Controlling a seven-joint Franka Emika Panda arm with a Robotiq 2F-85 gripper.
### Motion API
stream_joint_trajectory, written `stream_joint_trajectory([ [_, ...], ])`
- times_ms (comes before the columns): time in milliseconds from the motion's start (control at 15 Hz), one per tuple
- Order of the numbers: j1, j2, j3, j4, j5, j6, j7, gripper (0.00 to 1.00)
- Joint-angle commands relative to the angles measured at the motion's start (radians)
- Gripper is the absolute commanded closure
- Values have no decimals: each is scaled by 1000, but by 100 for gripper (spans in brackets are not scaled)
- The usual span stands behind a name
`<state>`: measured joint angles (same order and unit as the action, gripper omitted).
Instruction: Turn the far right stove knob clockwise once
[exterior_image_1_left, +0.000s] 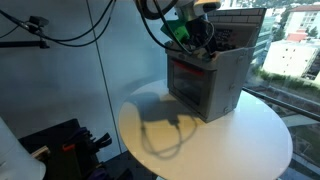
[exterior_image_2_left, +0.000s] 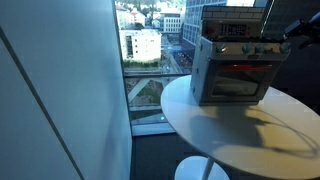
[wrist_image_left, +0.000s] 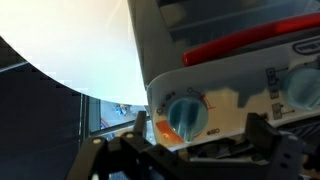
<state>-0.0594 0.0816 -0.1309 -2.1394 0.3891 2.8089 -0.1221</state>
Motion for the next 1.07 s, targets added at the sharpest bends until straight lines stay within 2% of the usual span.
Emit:
stream_joint_trajectory([
  [0, -4, 28, 12, 38, 37, 3, -38, 1],
  [67, -4, 30, 14, 39, 36, 2, -38, 11],
  [133, -5, 32, 16, 42, 34, 3, -37, 15],
  [200, -5, 34, 17, 44, 34, 3, -38, 23],
  [467, -7, 38, 20, 48, 32, 5, -38, 38],
  [533, -8, 37, 20, 48, 31, 5, -39, 50],
  [600, -8, 37, 19, 47, 29, 7, -38, 51],
  [667, -11, 36, 18, 46, 28, 8, -37, 59],
  [733, -15, 35, 16, 45, 26, 9, -37, 62],
  [800, -17, 34, 15, 44, 23, 11, -34, 76],
  [1000, -20, 33, 13, 45, 17, 13, -28, 94],
])
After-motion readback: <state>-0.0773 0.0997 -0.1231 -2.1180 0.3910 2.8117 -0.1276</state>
